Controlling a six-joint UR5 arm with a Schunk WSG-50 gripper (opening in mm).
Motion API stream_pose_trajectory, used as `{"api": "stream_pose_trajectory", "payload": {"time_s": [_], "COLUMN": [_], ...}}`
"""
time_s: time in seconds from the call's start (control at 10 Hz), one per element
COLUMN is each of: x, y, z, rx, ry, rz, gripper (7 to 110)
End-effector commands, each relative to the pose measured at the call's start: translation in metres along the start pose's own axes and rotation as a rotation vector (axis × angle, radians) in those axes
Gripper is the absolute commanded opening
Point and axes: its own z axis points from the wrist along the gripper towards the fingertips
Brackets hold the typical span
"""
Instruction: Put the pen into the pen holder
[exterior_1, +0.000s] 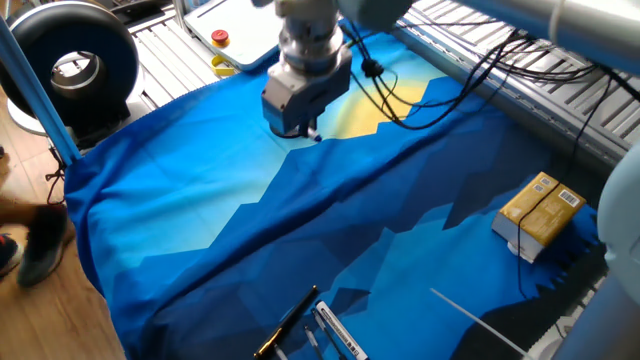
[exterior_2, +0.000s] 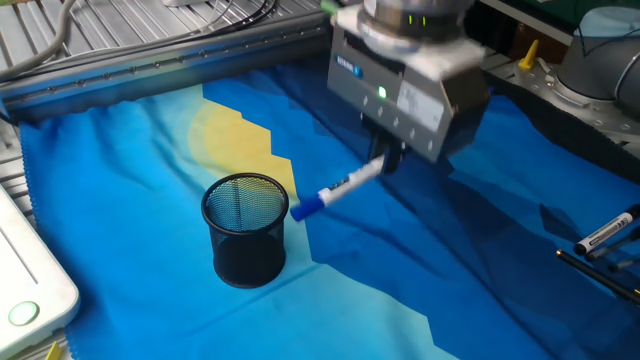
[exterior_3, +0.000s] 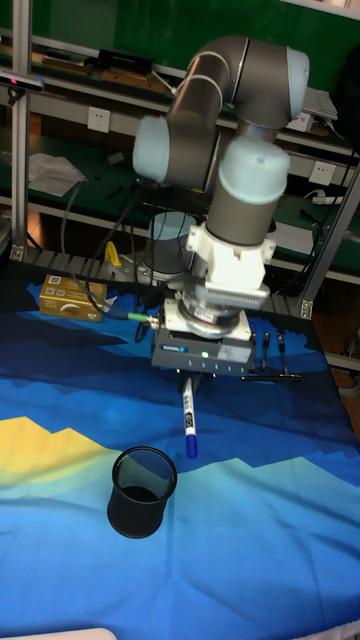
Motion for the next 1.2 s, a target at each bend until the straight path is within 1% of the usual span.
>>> {"api": "stream_pose_trajectory", "payload": {"time_s": [0.0,0.1,0.4,0.7,0.9,1.0,1.1], "x": [0.005,0.006,0.011,0.018,0.017,0.022,0.026], "y": [-0.011,-0.015,-0.024,-0.032,-0.034,-0.031,-0.03], "z": [-0.027,-0.032,-0.033,-0.029,-0.022,-0.02,-0.018], "rx": [-0.012,-0.011,-0.015,0.005,0.009,-0.003,-0.004], "ry": [0.023,0.035,0.07,0.117,0.139,0.172,0.199], "rz": [0.003,0.003,0.003,0.012,0.028,0.046,0.054], "gripper": [7,7,7,7,7,7,7]}}
